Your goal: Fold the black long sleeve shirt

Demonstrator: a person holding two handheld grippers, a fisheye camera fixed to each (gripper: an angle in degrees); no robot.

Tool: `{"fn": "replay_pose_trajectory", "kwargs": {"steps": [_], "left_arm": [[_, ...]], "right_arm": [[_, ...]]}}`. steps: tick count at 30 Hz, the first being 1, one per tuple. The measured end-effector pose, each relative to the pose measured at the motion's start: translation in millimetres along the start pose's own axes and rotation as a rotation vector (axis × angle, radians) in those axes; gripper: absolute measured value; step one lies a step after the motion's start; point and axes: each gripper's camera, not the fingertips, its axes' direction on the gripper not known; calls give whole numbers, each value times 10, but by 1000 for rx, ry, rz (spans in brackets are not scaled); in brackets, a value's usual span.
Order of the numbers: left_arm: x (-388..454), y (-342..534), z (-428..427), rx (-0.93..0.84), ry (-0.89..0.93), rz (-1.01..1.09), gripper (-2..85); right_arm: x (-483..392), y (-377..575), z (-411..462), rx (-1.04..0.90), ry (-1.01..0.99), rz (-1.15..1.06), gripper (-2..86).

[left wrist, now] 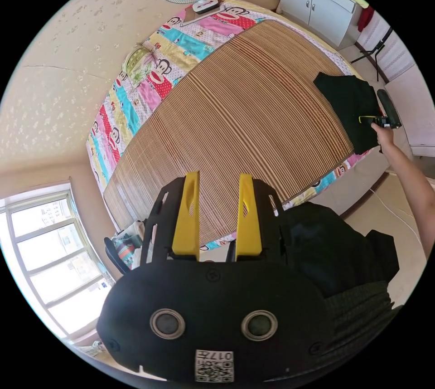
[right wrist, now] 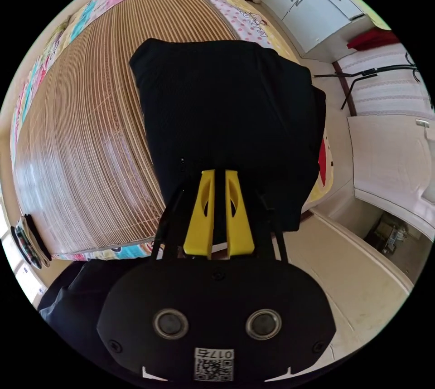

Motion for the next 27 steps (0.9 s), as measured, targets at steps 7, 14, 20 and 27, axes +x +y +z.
{"fn": "replay_pose_trajectory", "kwargs": {"steps": [7, 14, 20, 27], "left_arm": [[-13, -81, 259, 12, 15, 1, 120], [-105, -94, 491, 40, 106, -11, 88], [-241, -131, 806, 10, 307, -11, 4], [-262, -138, 696, 29, 158, -22, -5]], "right_arm": [[56, 536, -90, 83, -347, 22, 17], [-972, 1378, -38, 98, -711, -314, 16], [-1347, 1612, 21, 5, -830, -522, 35], [-819, 1202, -98, 136, -747, -374, 129]]}}
